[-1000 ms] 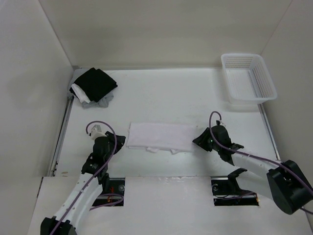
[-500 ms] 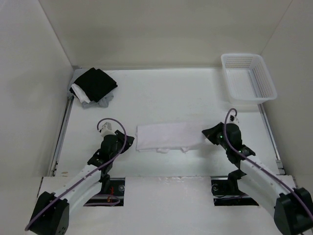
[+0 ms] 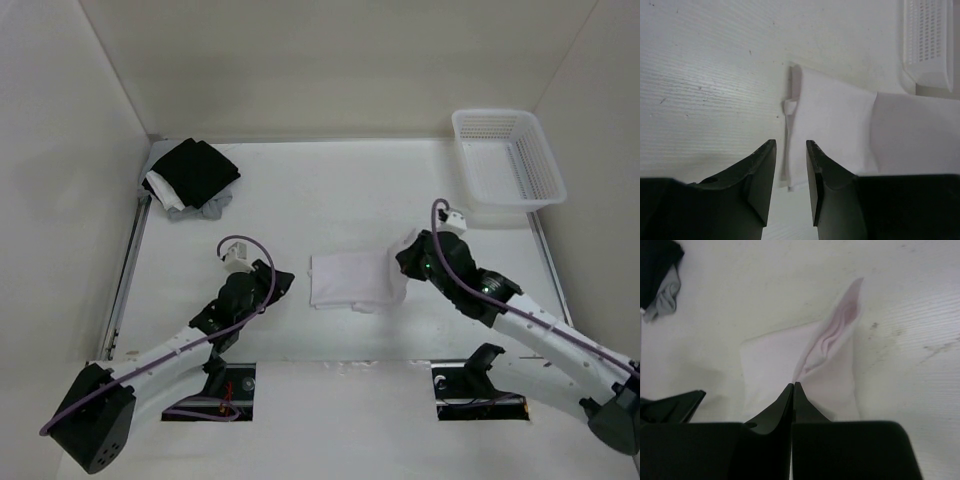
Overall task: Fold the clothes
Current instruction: Fold the tank top
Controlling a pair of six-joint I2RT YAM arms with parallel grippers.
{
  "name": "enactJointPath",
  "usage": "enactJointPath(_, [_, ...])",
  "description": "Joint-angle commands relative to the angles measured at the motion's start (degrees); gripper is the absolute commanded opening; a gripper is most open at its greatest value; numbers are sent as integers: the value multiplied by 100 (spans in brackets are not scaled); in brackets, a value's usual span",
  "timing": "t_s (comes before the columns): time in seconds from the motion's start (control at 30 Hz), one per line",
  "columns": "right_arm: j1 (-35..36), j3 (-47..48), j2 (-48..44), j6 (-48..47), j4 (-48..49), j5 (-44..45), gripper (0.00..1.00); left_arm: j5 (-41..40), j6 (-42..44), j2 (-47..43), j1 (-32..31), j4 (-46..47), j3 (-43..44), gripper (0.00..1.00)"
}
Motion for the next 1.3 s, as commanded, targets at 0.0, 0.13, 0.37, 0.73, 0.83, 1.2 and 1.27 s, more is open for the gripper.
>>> enactJointPath(0.0, [833,792,648,-131,-417,934,0,-53,-45,-223,-24,362,157,29])
enactJointPath(0.13, [1529,1487,1624,-17,-479,1138,0,70,-63,-627,46,283,52,30])
enactJointPath(0.37, [2145,2814,3496,229,-532,1173,1,342,-45,-1295,424,-121,-36,31])
enactJointPath(0.73, [2646,4047,5125,239,-515,1164,39,826,-45,-1929,1101,-614,-142,31])
enactJointPath(0.83, [2647,3626,4616,63,-200,1191,40,765,-10,-1745,1014,-535,-11,31])
enactJointPath(1.2, [1242,1981,4358,-359,2278,-969,3,45,95,714,-760,1221,675,30])
enactJointPath(1.27, [1039,1981,4657,-316,2613,-1400,3,-61,113,1320,-990,1582,772,29])
